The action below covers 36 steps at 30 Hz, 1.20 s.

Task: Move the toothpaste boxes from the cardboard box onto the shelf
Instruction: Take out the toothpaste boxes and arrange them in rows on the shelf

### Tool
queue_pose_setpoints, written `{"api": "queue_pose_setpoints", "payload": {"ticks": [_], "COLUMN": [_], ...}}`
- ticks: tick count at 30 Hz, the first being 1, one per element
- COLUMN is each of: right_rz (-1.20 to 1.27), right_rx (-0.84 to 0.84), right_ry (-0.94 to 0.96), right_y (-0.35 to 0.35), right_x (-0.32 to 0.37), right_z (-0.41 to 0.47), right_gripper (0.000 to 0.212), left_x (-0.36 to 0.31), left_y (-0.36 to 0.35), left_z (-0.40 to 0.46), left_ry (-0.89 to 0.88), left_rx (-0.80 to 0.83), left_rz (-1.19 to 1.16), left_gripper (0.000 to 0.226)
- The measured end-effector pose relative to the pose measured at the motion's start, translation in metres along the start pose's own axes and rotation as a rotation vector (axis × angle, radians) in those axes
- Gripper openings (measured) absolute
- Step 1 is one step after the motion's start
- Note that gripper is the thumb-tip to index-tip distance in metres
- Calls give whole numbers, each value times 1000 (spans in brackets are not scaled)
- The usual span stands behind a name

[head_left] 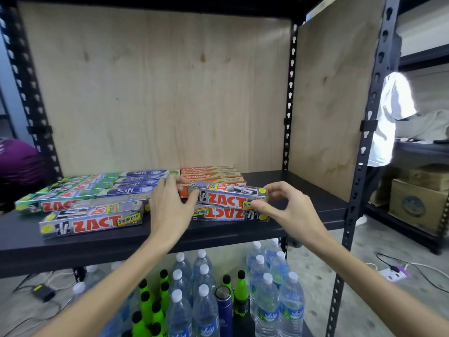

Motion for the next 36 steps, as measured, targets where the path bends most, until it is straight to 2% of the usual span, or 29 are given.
{"api": "queue_pose_setpoints", "payload": {"ticks": [3,5,9,10,12,13,14,18,21,23,25,28,30,32,36], "right_rz": [15,5,26,20,16,5,-22,-79,-78,-62,-84,-227,-215,-154,-169], "right_rx": [-84,-97,-27,-2,47,85,126,211,203,130,79,141,235,298,315], "right_ry": [55,83,142,158,181,196,215,250,269,280,265,128,29,-18,9], "right_y": [-7,-15,-34,-41,-53,-59,-64,-73,-69,-59,-48,-41,-40,-36,-21], "right_x": [6,12,25,26,28,28,28,22,23,28,30,16,4,-3,-12], "right_z": [-15,-21,-29,-31,-32,-31,-30,-19,-8,4,20,46,58,65,76], "right_gripper": [60,59,32,35,40,40,40,38,38,33,38,66,76,77,65], "left_x": [-25,-39,-48,-47,-45,-43,-40,-20,-9,-1,5,13,14,10,0], "left_y": [-4,-10,-10,-10,-8,-6,-5,-4,-5,-6,-4,-3,-5,-7,-17], "left_z": [-25,-42,-54,-53,-50,-46,-41,-18,-6,0,8,22,31,38,56], "left_ry": [-89,-118,-114,-119,-132,-151,-176,-226,-255,-237,-216,-175,-191,-229,-317], "left_rx": [28,104,208,243,311,345,366,421,463,523,540,582,611,627,639], "left_rz": [-31,-46,-121,-144,-174,-177,-176,-159,-97,-146,-173,-182,-182,-169,-89], "left_gripper": [24,36,63,58,26,17,20,67,78,72,54,44,41,36,34]}}
Point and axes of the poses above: each hand's wrist, its own z-axis towards the middle knuckle, its own y-axis out of the back of the hand, x = y × z, the point moved 6 cm from there along z, towards the middle knuckle, and after that the axes turned 13 degrees about z, right-handed, at the moved point
